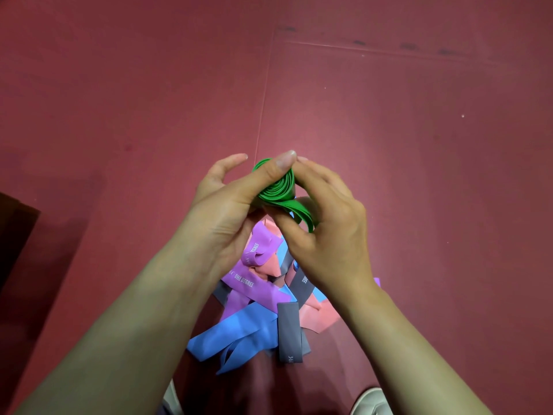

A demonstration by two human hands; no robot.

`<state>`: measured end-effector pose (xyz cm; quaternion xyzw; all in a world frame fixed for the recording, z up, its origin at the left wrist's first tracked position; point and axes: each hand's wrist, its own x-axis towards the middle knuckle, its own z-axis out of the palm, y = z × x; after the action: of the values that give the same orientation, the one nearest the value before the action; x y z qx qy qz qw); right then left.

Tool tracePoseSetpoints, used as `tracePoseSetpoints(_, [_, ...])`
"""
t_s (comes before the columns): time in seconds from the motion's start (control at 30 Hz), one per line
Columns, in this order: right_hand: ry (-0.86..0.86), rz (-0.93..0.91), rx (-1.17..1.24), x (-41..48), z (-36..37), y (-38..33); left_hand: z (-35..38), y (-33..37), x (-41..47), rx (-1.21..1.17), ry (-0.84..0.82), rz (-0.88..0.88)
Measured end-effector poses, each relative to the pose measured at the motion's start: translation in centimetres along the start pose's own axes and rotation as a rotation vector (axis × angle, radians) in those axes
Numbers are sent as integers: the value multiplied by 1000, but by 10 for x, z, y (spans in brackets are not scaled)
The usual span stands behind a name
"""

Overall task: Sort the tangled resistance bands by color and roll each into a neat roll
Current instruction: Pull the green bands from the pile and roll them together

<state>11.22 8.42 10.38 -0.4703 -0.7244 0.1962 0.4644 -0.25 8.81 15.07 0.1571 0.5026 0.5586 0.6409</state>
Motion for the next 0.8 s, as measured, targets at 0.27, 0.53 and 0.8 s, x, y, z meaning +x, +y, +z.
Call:
tracePoseSetpoints(0.27, [-7,52,29,0,0,3,0,-4,-3,90,-111,-54])
tracePoseSetpoints(0.53, [-28,52,20,2,0,3,-1,-6,-1,117,-82,-8])
tracePoseSetpoints(0.8, [-30,41,18,2,-3,1,-2,0,-1,102,-43,-32])
